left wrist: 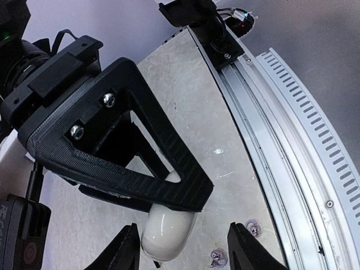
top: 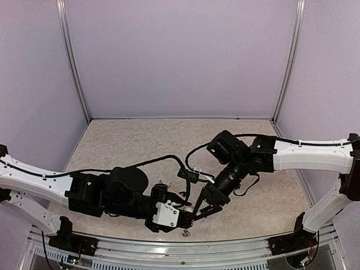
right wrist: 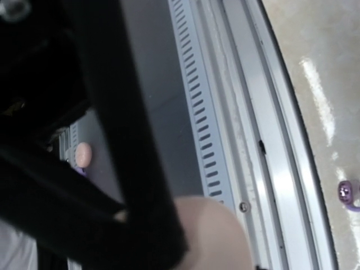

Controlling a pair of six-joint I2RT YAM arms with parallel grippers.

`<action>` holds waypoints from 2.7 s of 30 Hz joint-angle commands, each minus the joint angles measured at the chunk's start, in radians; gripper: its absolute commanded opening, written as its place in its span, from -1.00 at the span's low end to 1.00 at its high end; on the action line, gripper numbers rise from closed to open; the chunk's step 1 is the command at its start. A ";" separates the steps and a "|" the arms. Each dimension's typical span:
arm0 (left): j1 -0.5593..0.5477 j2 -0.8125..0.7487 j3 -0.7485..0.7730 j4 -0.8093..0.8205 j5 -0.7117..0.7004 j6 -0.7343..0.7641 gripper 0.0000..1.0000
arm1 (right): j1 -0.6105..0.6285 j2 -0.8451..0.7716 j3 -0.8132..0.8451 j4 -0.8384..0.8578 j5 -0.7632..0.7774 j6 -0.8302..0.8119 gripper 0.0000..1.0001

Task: Insert the wireless bluetooth earbuds into the charging case
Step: Pass from the right arm to the left, then pass from the left arm to the right

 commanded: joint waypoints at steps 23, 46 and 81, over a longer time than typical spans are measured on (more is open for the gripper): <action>0.059 -0.067 -0.009 0.093 0.134 -0.101 -0.93 | -0.033 -0.140 0.098 0.064 0.215 -0.145 0.80; 0.279 -0.158 0.009 0.410 0.382 -0.666 -1.00 | -0.027 -0.381 -0.136 0.516 0.309 -0.265 0.56; 0.278 -0.108 -0.035 0.547 0.370 -0.752 -1.00 | 0.038 -0.347 -0.143 0.660 0.261 -0.219 -0.13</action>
